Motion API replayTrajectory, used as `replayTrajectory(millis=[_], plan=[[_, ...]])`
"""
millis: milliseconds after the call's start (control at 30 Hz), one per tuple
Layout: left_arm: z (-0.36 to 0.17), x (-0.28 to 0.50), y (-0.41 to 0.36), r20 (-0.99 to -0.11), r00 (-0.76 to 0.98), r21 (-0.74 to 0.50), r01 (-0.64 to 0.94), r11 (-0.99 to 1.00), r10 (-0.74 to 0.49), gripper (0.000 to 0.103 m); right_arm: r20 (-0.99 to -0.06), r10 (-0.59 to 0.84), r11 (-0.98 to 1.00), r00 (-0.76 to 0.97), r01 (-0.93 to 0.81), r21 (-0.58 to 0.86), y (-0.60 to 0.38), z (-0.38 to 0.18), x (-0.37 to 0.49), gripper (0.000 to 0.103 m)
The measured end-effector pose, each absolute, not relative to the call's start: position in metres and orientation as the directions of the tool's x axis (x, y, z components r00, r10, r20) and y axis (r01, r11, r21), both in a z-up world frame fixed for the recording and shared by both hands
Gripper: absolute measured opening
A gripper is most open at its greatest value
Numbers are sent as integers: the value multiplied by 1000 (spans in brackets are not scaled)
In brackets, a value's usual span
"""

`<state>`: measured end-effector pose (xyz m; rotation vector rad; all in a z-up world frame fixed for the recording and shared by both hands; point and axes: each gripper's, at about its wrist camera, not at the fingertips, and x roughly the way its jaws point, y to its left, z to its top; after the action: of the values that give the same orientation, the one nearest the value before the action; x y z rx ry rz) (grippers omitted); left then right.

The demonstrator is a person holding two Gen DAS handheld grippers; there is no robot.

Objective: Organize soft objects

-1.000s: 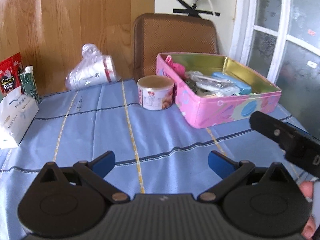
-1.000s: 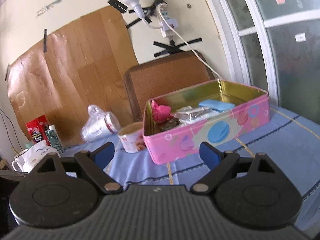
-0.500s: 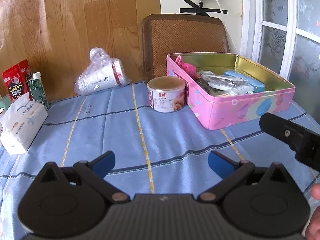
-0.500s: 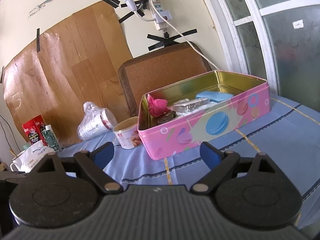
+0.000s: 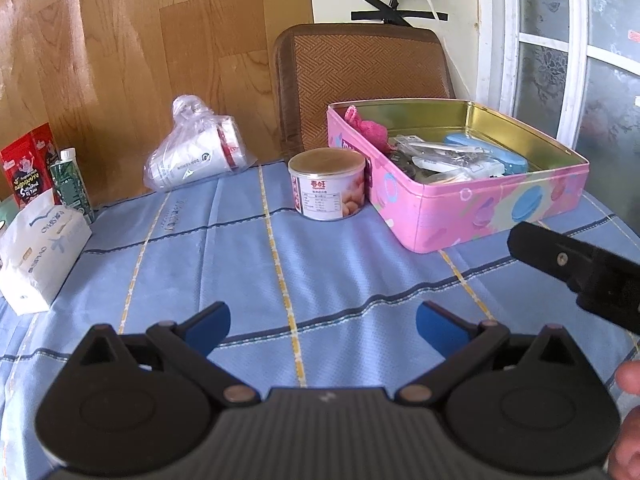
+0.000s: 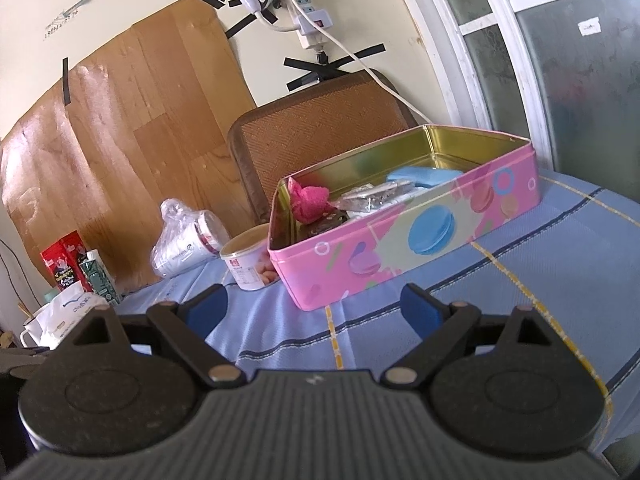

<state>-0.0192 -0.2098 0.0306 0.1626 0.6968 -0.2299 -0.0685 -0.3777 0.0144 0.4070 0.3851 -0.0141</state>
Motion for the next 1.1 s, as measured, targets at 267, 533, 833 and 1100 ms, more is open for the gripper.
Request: replayTrajectory(millis=[267,533,833,1100], plan=[[29,-17,-210,-653,740,74,272,960,-160,103,-377,61,920,924,95,381,-376,13,-65,95],[31,-21,-209,-629,764,106,269,957,-145,103,-372,50,922,927,101,375,-372,13,-64,95],[32,-22,-204,-642,749,87,282,956,-162,103,-372,50,923,927,100,372,-371,13,-64,96],[31,-23,-203,-649,744,90,283,955,-160,103,-369,46,923,928,102,372,-370,13,-65,96]])
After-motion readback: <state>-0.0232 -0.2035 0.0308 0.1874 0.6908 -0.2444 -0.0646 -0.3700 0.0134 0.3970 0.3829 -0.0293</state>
